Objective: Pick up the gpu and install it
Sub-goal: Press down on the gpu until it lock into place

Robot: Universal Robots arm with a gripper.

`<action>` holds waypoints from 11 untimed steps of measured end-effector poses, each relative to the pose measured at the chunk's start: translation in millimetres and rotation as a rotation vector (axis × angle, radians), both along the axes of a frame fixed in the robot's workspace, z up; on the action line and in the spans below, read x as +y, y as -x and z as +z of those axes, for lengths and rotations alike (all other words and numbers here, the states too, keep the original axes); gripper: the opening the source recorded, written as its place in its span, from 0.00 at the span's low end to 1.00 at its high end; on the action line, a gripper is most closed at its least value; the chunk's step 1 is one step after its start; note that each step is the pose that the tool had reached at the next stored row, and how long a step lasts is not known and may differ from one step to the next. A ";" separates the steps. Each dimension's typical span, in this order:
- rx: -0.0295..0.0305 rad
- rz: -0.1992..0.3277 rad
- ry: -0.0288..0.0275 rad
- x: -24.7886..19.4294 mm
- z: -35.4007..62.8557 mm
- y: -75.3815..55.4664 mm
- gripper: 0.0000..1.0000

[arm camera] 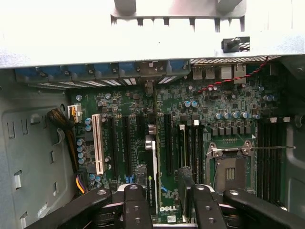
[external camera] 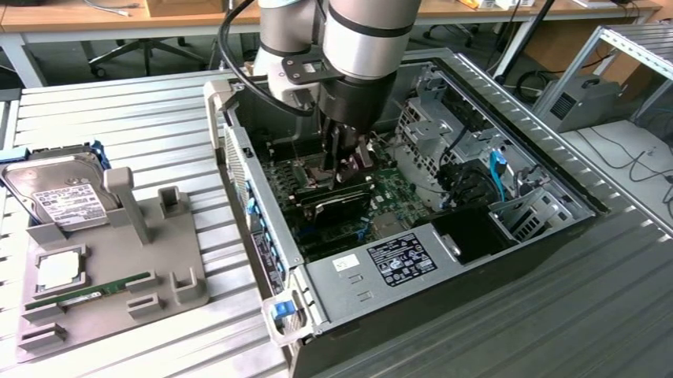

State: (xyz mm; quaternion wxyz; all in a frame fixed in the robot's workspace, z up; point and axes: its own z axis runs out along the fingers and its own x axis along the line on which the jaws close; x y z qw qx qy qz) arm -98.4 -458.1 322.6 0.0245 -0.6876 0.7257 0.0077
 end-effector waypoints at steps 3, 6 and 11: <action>0.0000 0.000 -0.0001 0.0 0.0 0.0 0.40; 0.0000 0.000 0.0000 0.0 0.0 0.0 0.40; 0.0000 0.000 0.0000 0.0 0.0 0.0 0.13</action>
